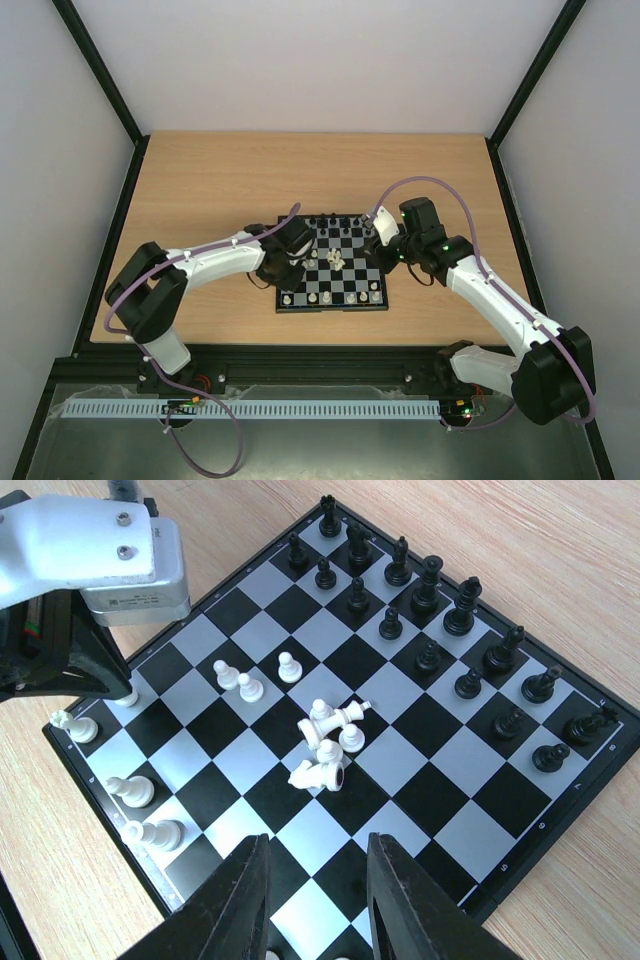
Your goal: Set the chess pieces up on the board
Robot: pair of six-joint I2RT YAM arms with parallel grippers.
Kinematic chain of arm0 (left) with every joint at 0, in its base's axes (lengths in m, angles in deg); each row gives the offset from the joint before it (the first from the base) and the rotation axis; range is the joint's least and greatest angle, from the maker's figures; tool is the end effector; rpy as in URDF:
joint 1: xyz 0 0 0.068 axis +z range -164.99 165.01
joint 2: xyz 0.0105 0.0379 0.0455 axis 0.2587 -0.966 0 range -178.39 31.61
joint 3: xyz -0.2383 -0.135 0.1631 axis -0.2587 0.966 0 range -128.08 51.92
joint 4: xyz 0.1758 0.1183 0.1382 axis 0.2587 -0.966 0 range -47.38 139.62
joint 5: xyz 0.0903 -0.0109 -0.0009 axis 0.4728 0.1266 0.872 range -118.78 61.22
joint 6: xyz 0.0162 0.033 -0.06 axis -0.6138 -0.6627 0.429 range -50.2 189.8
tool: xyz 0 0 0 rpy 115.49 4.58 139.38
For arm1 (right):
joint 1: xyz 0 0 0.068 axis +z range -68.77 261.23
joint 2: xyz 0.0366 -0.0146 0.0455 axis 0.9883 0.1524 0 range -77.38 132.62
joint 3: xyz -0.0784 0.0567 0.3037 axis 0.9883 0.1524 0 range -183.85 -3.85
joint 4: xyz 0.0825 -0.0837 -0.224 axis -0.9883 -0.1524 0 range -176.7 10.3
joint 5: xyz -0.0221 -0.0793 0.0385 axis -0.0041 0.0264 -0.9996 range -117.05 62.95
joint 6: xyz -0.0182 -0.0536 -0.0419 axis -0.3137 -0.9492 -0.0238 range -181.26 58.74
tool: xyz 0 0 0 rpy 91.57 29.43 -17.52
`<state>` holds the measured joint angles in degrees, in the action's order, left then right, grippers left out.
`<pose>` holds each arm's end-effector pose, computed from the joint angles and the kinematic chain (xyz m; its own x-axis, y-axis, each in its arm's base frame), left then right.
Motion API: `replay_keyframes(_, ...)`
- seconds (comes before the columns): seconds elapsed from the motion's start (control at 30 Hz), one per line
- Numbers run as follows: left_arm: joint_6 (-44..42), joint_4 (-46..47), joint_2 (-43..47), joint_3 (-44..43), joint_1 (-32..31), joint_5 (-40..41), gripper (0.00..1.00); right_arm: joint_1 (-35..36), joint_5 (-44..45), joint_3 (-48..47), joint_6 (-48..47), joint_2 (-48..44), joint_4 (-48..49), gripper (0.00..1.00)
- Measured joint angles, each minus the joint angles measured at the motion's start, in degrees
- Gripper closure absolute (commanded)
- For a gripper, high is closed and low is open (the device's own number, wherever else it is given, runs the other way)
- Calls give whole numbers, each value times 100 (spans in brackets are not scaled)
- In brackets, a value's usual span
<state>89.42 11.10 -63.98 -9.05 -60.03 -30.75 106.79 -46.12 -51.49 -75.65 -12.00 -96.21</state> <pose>0.2224 -0.2255 0.2128 -0.8768 0.4032 -0.2621 0.4458 0.8859 -0.1284 0.2079 0.1202 0.3094 -0.3299 -0.4182 -0.8464 -0.7571 0.6527 -0.0274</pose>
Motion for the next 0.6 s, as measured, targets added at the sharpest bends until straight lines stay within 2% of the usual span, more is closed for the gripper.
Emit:
replay_keyframes(0.37,-4,2,-61,9,-22,4,97,0,-2,0,-15,4,0,71)
replay_keyframes(0.5,-4,7,-55,20,-24,2,84,0,-4,2,-20,22,0,71)
replay_keyframes(0.6,-7,0,-55,70,-33,2,81,0,-4,2,-20,31,0,70)
